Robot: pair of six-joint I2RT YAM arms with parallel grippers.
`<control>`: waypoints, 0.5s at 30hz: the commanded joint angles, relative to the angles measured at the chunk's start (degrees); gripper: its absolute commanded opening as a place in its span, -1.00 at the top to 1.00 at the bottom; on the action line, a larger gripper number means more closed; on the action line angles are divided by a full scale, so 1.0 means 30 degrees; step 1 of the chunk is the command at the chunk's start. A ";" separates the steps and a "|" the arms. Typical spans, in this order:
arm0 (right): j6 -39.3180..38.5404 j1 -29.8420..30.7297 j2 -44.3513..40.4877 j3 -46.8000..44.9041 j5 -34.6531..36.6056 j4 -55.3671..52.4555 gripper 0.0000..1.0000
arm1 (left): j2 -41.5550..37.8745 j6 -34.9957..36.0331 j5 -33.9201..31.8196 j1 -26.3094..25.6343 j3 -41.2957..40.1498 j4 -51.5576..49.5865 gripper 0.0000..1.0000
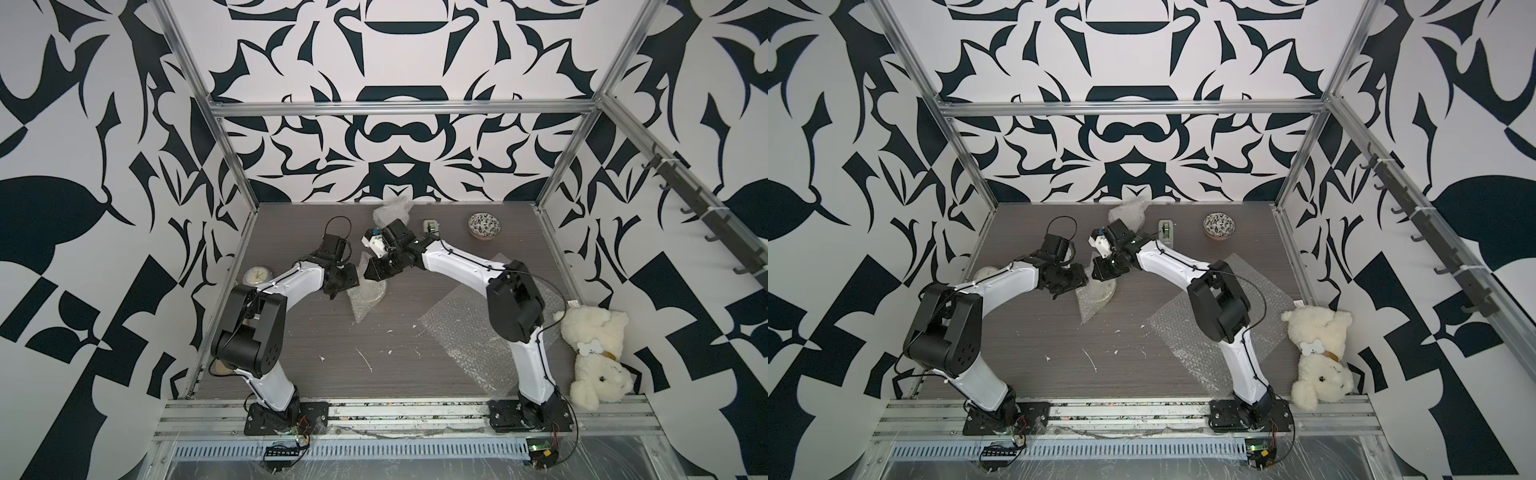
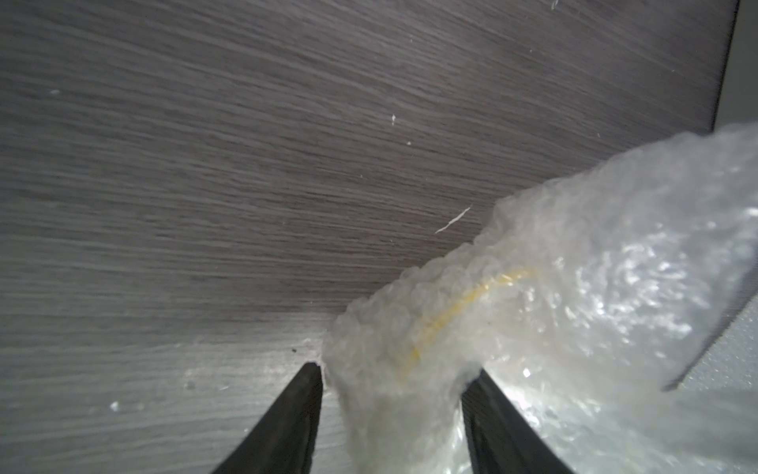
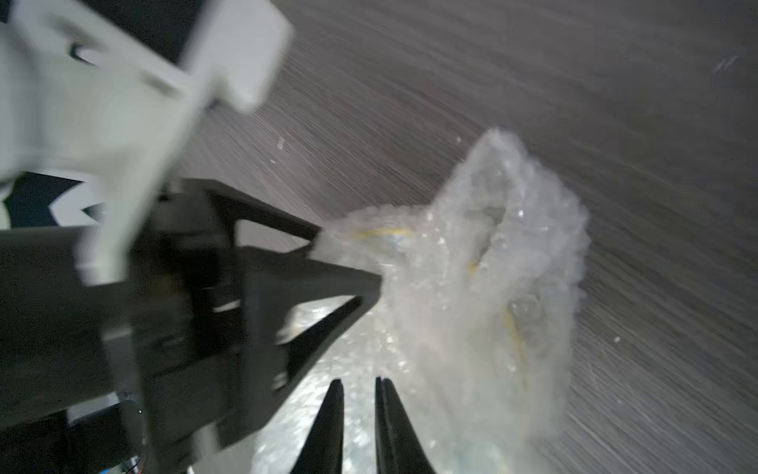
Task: Wrap bowls in bubble wrap
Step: Adjust the bubble-wrapped bowl at the center of the board.
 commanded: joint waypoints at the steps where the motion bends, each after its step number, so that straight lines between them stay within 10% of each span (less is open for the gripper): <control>1: 0.0027 -0.0387 0.0905 0.0487 0.0637 0.0121 0.63 | 0.0169 -0.0132 -0.0050 -0.0044 -0.0013 -0.0094 -0.17; 15: 0.0423 -0.0397 0.0532 0.0650 0.0554 -0.0212 0.63 | -0.0461 -0.1229 0.0960 -0.0306 -0.0515 0.1142 -0.27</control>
